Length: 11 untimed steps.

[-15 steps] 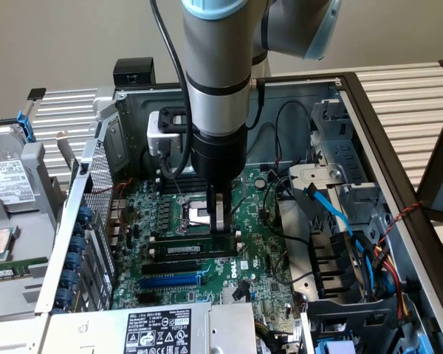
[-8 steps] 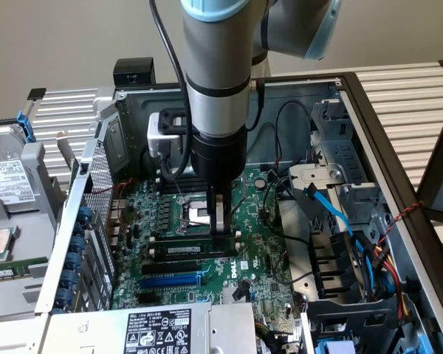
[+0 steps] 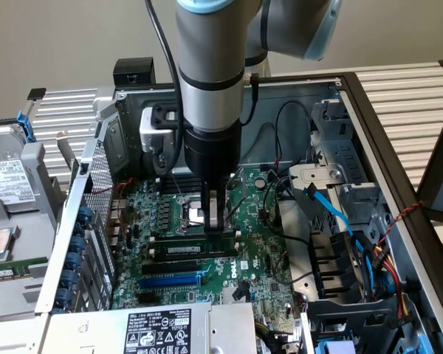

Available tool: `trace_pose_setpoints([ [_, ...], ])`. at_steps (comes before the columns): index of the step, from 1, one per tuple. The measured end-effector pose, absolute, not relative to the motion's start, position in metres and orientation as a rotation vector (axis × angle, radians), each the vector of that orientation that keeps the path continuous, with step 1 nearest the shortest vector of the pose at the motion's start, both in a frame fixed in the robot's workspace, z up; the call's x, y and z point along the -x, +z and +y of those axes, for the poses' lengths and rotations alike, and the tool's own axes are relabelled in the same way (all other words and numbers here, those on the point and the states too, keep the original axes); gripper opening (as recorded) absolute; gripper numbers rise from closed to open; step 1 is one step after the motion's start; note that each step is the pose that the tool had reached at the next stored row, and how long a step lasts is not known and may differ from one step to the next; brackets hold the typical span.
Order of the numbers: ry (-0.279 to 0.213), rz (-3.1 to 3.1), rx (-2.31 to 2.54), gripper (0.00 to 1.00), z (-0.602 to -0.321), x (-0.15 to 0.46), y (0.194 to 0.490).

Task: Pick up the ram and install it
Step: 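Press down the ram until it locks into place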

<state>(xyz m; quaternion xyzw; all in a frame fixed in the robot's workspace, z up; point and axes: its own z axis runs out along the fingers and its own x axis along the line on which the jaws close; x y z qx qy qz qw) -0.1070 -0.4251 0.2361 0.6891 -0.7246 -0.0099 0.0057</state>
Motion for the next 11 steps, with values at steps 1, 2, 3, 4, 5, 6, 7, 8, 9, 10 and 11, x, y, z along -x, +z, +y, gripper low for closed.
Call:
trace_pose_setpoints([
  [1,-0.032,-2.269,-2.158,0.11,-0.425,0.111,0.236],
  [2,-0.034,-2.271,-2.160,0.11,-0.424,0.114,0.236],
  [3,-0.038,-2.273,-2.161,0.11,-0.423,0.118,0.236],
  [4,-0.042,-2.275,-2.163,0.11,-0.421,0.123,0.236],
  [5,-0.046,-2.277,-2.165,0.11,-0.420,0.127,0.235],
  [6,-0.049,-2.277,-2.166,0.11,-0.420,0.132,0.235],
  [7,-0.049,-2.278,-2.167,0.11,-0.418,0.136,0.234],
  [8,-0.050,-2.278,-2.167,0.11,-0.417,0.141,0.233],
  [9,-0.050,-2.278,-2.167,0.11,-0.416,0.145,0.232],
  [10,-0.050,-2.278,-2.167,0.11,-0.416,0.150,0.231],
  [11,-0.051,-2.278,-2.167,0.11,-0.415,0.155,0.230],
])
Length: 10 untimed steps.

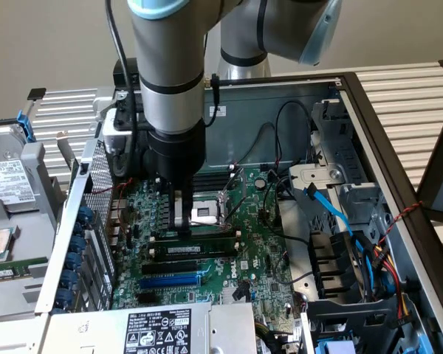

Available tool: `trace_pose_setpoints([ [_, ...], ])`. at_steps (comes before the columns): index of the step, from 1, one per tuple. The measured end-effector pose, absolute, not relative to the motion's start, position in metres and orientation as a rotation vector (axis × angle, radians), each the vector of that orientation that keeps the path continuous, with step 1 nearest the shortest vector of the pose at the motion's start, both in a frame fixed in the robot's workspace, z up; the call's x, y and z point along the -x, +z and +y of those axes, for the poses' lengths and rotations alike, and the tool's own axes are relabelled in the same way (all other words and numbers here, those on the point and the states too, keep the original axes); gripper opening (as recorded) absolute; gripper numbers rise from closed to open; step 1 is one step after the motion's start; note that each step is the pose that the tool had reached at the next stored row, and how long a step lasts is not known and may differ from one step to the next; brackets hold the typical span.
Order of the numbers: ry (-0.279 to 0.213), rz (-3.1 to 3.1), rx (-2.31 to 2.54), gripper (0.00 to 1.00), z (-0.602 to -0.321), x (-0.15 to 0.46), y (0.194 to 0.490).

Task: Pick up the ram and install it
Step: 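Press down the ram until it locks into place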

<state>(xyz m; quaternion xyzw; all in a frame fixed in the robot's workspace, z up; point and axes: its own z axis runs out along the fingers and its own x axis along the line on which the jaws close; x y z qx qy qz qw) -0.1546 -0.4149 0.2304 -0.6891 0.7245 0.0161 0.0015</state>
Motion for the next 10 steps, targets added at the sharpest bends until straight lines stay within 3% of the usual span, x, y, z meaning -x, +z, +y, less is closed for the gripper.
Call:
trace_pose_setpoints([
  [10,0.051,2.274,2.163,0.11,-0.4135,0.1676,0.2312],
])
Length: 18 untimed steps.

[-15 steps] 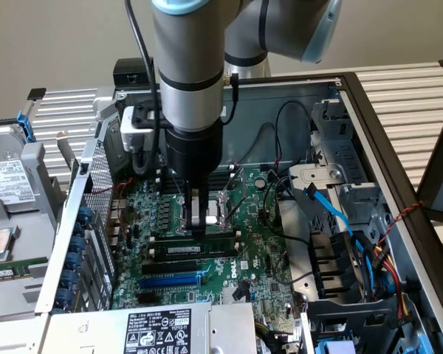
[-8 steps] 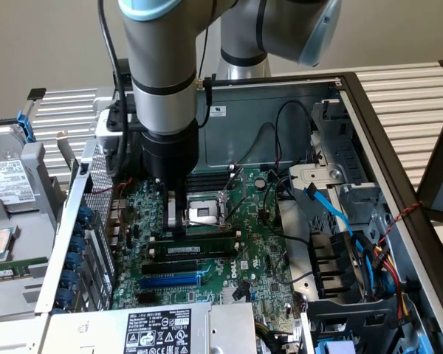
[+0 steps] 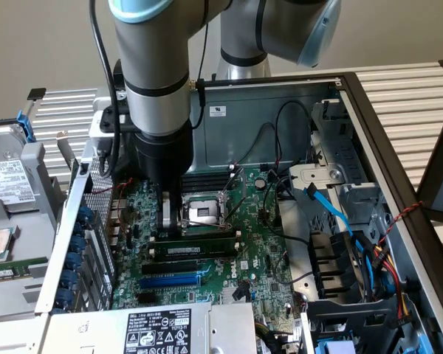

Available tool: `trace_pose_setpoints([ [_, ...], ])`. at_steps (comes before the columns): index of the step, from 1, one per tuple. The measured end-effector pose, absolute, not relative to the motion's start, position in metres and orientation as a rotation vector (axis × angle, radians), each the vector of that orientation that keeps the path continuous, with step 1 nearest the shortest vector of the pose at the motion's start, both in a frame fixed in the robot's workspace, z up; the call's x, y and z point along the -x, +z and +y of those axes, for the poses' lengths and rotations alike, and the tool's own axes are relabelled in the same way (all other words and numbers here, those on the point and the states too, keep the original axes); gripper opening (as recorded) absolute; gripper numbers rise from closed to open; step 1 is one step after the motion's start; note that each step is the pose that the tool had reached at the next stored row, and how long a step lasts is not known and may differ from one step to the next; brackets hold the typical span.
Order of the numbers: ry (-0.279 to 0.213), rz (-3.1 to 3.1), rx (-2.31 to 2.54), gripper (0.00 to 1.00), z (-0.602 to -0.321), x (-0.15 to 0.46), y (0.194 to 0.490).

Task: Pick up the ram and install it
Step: 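Press down the ram until it locks into place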

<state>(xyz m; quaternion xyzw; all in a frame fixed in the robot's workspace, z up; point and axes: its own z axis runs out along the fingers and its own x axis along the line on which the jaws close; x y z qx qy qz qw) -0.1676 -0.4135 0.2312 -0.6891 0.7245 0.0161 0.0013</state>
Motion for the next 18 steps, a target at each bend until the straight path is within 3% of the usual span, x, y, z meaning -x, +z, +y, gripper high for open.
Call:
trace_pose_setpoints([
  [18,0.050,2.280,2.157,0.11,-0.4141,0.1709,0.2281],
])
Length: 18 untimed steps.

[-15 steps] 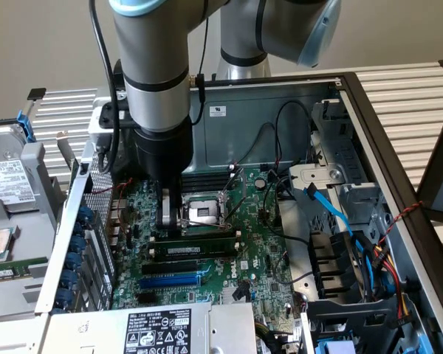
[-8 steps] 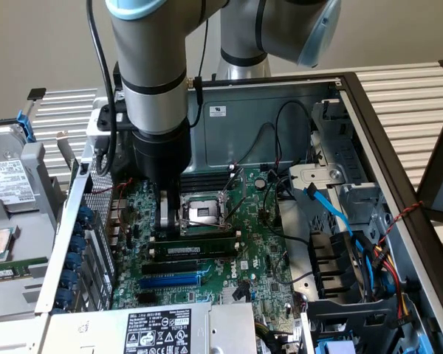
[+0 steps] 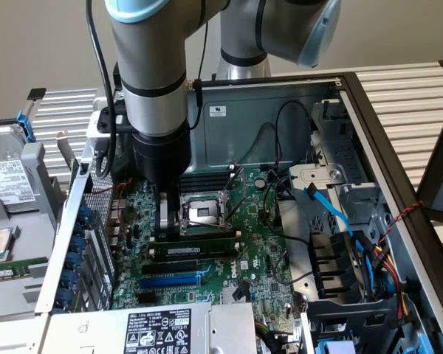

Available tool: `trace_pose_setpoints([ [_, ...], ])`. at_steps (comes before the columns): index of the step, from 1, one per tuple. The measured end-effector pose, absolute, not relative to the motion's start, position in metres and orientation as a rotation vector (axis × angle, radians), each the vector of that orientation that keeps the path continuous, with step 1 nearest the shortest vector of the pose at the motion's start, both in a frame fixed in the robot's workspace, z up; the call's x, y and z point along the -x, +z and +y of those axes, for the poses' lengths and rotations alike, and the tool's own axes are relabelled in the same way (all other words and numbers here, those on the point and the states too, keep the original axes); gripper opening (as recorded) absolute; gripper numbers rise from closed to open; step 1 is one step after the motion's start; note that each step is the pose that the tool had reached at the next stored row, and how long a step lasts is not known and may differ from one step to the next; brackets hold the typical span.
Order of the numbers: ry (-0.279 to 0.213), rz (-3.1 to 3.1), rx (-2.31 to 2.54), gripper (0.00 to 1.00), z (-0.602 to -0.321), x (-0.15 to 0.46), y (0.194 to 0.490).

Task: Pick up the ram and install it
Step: 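Press down the ram until it locks into place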

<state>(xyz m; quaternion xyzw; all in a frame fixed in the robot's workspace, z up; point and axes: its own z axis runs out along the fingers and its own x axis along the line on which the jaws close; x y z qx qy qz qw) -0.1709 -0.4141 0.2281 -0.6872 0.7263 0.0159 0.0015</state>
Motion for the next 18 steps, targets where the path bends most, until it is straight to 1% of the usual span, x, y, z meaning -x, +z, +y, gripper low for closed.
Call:
trace_pose_setpoints([
  [12,0.050,2.278,2.155,0.11,-0.415,0.171,0.228],
  [18,0.052,2.280,2.157,0.11,-0.421,0.168,0.246],
])
